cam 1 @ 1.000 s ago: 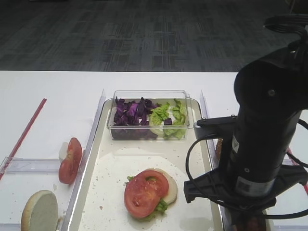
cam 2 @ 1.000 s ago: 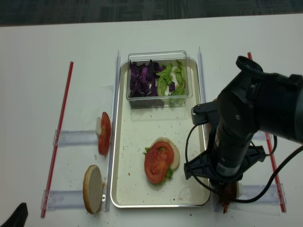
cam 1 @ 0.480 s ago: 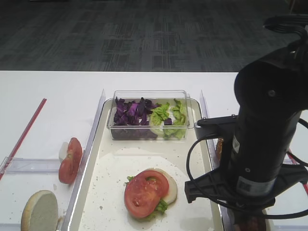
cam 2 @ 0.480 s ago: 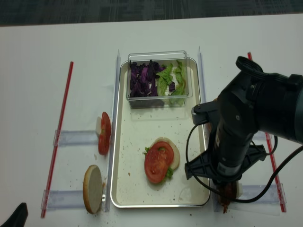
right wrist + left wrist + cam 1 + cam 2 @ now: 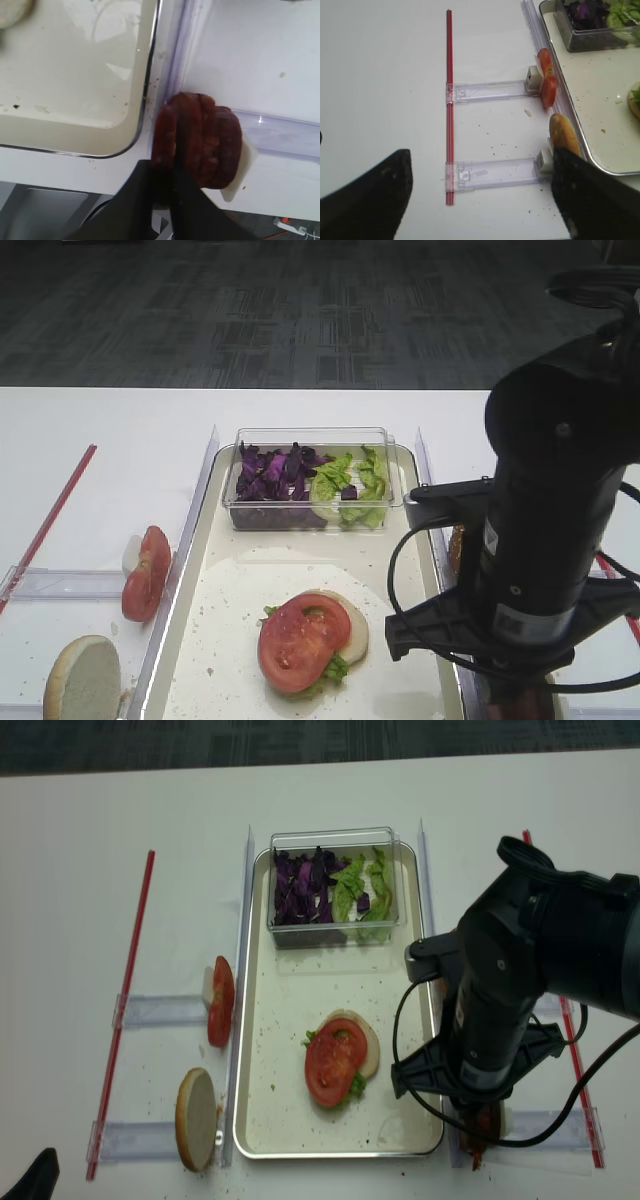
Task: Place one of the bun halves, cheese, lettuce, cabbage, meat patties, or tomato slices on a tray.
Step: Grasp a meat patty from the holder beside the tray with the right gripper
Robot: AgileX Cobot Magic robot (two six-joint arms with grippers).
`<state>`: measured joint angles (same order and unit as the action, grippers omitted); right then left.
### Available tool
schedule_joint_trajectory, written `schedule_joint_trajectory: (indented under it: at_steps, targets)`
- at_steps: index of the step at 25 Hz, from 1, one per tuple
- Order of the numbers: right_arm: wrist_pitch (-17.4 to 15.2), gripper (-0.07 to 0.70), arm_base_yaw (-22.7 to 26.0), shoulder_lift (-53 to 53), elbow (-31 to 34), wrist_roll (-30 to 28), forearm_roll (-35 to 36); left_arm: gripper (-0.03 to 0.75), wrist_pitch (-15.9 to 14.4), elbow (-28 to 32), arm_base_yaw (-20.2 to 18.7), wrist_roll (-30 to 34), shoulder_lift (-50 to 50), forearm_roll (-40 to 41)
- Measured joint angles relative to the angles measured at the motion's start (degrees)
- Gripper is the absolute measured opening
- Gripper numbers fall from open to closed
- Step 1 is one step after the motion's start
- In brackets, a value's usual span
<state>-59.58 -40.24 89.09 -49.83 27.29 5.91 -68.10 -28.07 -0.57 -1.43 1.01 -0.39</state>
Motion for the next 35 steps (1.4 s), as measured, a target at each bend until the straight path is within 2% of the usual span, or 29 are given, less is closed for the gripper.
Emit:
schedule_joint_trajectory:
  at_steps: [9, 15, 29, 35]
  targets:
    - [-6.52, 0.122, 0.00, 0.00, -4.75, 0.00, 0.00, 0.525, 0.00, 0.00, 0.00, 0.00, 0.00, 0.00]
    - [-8.78, 0.122, 0.00, -2.15, -6.89, 0.00, 0.00, 0.525, 0.00, 0.00, 0.00, 0.00, 0.00, 0.00]
    - [-9.81, 0.122, 0.00, -4.33, -7.96, 0.00, 0.00, 0.524, 0.00, 0.00, 0.00, 0.00, 0.00, 0.00]
    - [-8.78, 0.122, 0.00, -4.33, -7.96, -0.35, -0.34, 0.525, 0.00, 0.00, 0.00, 0.00, 0.00, 0.00]
